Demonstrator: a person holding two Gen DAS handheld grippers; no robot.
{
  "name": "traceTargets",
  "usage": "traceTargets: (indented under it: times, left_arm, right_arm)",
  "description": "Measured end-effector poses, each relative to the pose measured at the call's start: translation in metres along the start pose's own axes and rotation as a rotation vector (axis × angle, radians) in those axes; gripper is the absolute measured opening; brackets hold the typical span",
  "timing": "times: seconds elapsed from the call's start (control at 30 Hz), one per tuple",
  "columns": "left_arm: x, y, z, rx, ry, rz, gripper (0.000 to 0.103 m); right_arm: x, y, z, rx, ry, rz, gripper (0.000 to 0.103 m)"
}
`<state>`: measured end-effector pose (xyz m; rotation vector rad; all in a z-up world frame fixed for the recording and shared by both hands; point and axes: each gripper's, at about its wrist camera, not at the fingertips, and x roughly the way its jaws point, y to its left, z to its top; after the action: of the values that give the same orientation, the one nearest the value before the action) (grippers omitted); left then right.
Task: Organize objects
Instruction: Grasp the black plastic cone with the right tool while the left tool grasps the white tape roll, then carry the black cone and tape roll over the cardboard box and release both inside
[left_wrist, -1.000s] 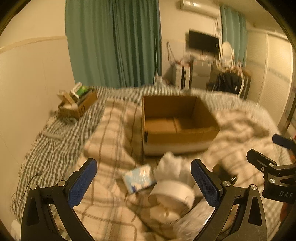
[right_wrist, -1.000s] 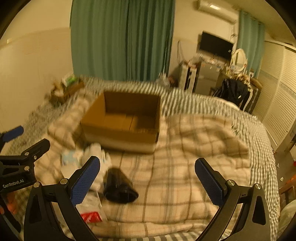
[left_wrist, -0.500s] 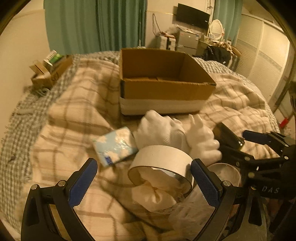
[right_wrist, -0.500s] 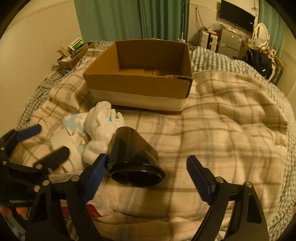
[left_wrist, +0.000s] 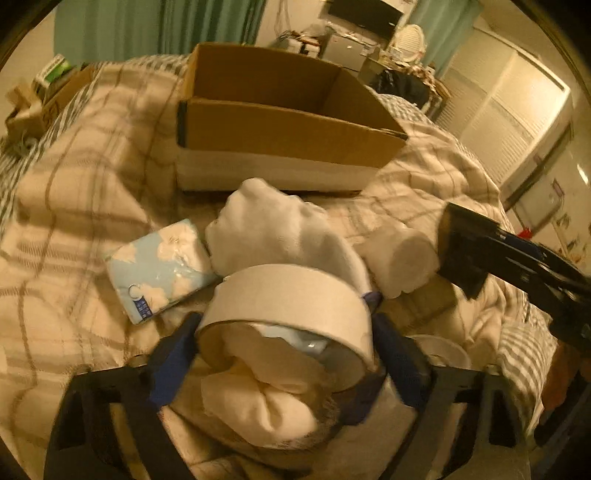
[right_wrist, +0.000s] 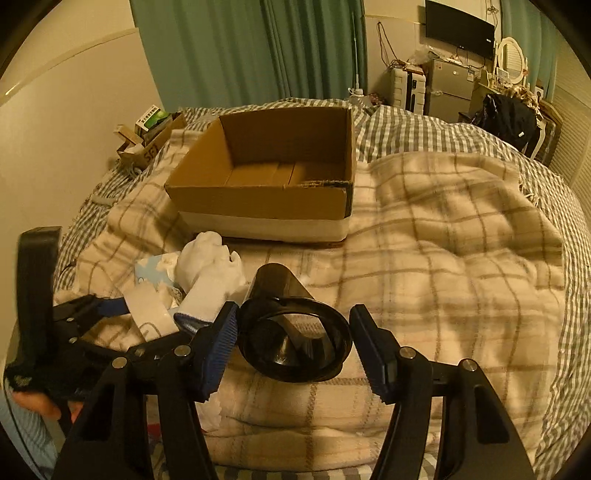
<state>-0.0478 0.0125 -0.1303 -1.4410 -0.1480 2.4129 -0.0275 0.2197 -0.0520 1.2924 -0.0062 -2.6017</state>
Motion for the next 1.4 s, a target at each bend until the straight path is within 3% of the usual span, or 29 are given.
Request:
traceTargets:
  times: [0.13,0.43,0.6,0.77,0.83,1.07,1.4]
  left_arm:
    - [-0.012,-0.002,0.0,0.003,-0.029,0.005,0.088]
    - [-0.07,-0.013,0.024,-0.003,-0.194,0.002,0.088]
    - [-0.088,-0.015,0.028,0.016,-0.228,0.06,0.088]
    - [-0.086,-0.008,0.019,0.009,-0.217,0.121,0.088]
    - [-0.08,-0.003,0.014,0.011,-0.205,0.147,0.088]
    - [-0.064,0.015,0.005,-0.022,-0.175,0.156,0.088]
    - [-0.062,0.026,-0.005,-0.043,-0.16,0.156,0.088]
  right_arm:
    - [-0.006,0.0,0.001,0.004,-0.015,0.009,0.061]
    - [-0.02,0.004,0.005,-0.012,-0.059,-0.005,0.061]
    - [-0.028,0.002,0.006,-0.028,-0.081,-0.006,0.061]
    - [-0.02,0.006,0.002,-0.049,-0.06,-0.034,0.063]
    - [-0.014,0.008,0.001,-0.054,-0.045,-0.037,0.071]
    - [0.011,0.011,-0.007,-0.074,0.015,-0.066,0.073]
    - [0.013,0.022,-0.03,-0.061,0.114,0.013,0.078]
